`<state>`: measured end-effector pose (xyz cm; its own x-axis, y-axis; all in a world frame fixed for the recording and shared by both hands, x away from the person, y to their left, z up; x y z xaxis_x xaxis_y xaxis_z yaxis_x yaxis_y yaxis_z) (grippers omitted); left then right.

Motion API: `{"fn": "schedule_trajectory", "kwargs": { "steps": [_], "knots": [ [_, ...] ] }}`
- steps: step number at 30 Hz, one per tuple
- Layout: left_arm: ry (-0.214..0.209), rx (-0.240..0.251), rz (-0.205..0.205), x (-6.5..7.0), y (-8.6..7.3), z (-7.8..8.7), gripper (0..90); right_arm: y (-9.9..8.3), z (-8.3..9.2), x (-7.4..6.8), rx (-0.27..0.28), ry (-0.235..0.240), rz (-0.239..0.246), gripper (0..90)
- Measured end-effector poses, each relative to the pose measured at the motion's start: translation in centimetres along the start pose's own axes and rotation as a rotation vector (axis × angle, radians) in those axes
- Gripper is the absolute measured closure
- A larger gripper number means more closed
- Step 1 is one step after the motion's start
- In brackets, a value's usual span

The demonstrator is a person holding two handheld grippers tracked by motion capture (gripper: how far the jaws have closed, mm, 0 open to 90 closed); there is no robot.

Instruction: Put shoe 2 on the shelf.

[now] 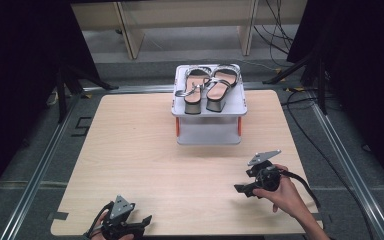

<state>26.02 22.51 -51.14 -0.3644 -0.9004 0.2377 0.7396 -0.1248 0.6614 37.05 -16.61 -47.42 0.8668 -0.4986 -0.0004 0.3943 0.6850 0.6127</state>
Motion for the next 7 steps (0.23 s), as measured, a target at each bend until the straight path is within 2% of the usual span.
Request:
{"fn": "schedule_trajectory", "kwargs": {
  "steps": [2, 3, 6, 7],
  "knots": [
    [-0.012, 0.004, 0.009, 0.12, 0.00, 0.06, 26.4, -0.32, -0.10, 0.02, -0.006, -0.004, 0.014, 25.8],
    [0.007, 0.002, -0.002, -0.05, 0.01, -0.02, 26.4, -0.42, -0.12, 0.03, -0.008, 0.000, 0.012, 25.8],
    [0.006, 0.001, -0.002, -0.05, 0.01, 0.01, 26.3, -0.51, -0.21, -0.07, -0.015, -0.012, 0.010, 25.2],
    [0.001, 0.003, -0.001, 0.00, 0.03, 0.04, 26.2, -0.54, -0.32, -0.02, -0.012, -0.012, 0.026, 25.2]
  ]
}}
Point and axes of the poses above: each handheld gripper's, and its own axes: z roughly backward along the jaws, y roughly out of its top, x roughly to its right, the point moved 4 cm from there along -z, roughly forward along the jaws, and after that the axes turned 14 degrees about z, right-handed, at the moved point
